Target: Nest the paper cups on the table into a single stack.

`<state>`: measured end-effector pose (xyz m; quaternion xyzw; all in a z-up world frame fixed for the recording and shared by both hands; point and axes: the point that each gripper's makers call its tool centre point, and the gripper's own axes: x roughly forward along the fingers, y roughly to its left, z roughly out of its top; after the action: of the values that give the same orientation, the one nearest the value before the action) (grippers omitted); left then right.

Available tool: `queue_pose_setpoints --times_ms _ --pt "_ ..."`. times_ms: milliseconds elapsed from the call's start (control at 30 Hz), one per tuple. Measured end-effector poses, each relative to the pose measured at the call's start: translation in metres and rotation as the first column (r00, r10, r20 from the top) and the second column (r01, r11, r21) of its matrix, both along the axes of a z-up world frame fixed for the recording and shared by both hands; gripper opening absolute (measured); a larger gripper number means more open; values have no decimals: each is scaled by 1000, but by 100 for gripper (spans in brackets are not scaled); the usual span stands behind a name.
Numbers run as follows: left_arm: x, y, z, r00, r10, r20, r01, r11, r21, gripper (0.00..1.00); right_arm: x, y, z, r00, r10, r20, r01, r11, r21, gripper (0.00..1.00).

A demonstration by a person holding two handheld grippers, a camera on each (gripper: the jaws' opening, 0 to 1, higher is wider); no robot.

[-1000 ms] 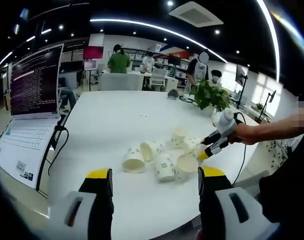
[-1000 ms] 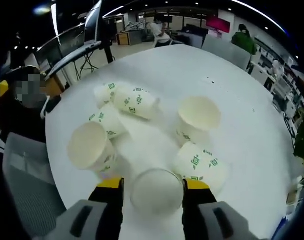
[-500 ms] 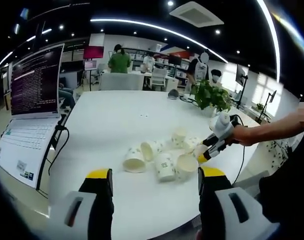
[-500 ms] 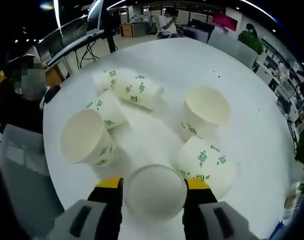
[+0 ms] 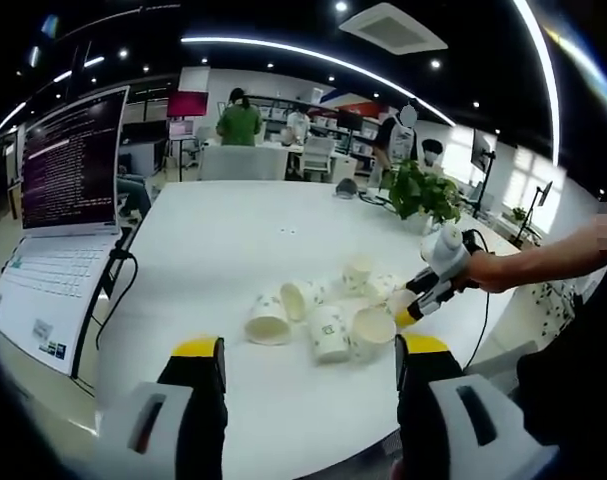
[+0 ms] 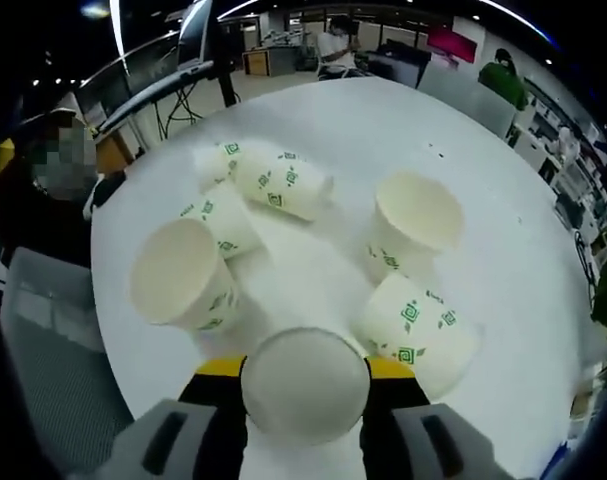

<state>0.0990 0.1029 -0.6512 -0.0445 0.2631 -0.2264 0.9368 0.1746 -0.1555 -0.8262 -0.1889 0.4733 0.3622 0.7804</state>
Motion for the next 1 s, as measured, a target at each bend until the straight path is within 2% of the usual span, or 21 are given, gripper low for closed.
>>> queue_pose_setpoints --times_ms 733,833,1000 --pt "4 -22 -6 998 -62 -8 62 998 -12 67 1 -11 34 994 -96 48 92 991 94 43" --pt "5 -29 -8 996 -84 -12 83 996 -14 67 2 -11 35 993 -103 54 97 990 105 43" --pt "6 -42 -14 993 -118 -19 118 993 -24 67 -1 -12 51 989 -128 67 118 984 136 43"
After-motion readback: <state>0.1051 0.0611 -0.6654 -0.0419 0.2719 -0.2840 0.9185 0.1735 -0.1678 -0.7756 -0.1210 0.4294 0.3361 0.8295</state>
